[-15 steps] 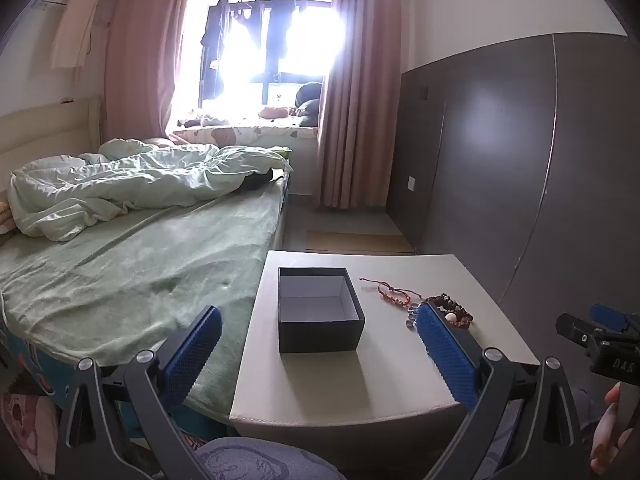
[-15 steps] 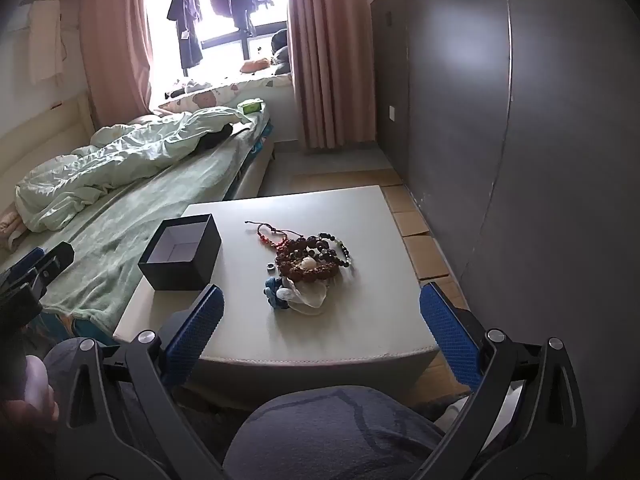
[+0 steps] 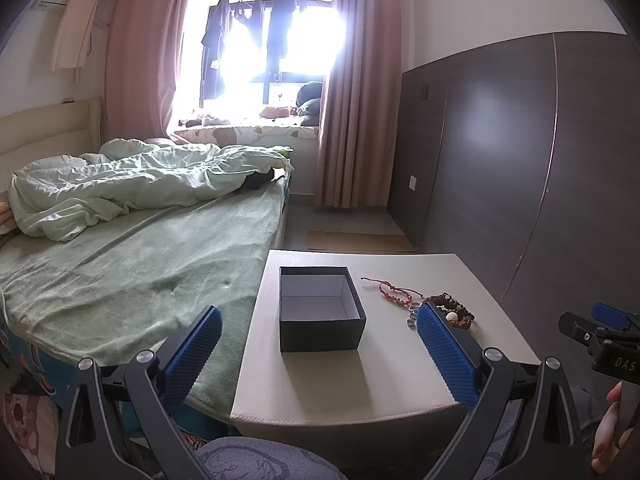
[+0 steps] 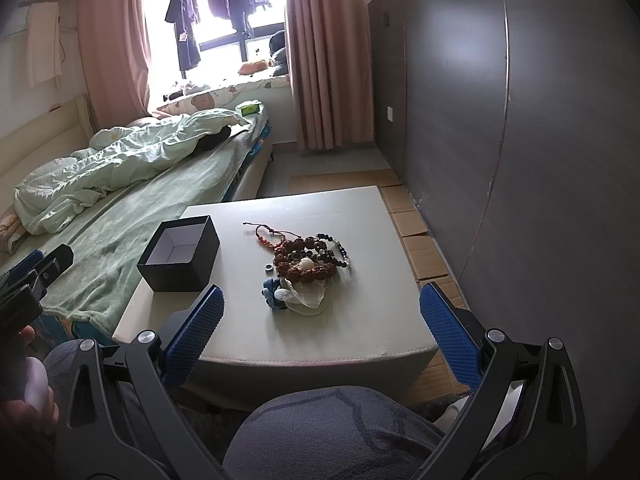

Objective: Organize jewelry

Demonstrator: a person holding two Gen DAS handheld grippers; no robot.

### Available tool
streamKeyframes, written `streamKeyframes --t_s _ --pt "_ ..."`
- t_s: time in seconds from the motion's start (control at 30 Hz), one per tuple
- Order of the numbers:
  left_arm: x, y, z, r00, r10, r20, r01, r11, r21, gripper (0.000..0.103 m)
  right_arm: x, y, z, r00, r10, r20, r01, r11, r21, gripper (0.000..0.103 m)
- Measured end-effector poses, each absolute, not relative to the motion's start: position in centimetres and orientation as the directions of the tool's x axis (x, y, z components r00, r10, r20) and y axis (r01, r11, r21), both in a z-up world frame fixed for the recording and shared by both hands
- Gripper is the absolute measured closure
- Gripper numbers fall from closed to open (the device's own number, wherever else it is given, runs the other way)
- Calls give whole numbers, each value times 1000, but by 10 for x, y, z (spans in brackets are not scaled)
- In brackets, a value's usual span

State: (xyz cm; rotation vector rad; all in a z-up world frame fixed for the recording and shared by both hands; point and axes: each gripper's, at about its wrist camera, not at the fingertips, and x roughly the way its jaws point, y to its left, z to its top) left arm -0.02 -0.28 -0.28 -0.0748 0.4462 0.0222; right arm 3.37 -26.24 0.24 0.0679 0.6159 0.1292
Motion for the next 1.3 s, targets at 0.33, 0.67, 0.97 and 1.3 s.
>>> streamKeyframes --t_s 0.33,0.67,0.97,1.3 --pt "-3 -1 -1 902 1 -432 -36 997 -73 8 33 -262 3 808 144 -571 -105 989 101 5" --pt "-7 0 -1 899 -5 -438 -37 996 -87 8 27 -263 4 811 129 -571 -94 992 90 5" --pt "-16 -3 0 901 -10 -433 -32 995 -90 8 15 -266 6 805 128 -579 -93 992 89 5" --pt "-33 -9 5 902 -7 -431 -33 996 -84 8 -1 -270 8 809 133 -572 -90 991 104 5"
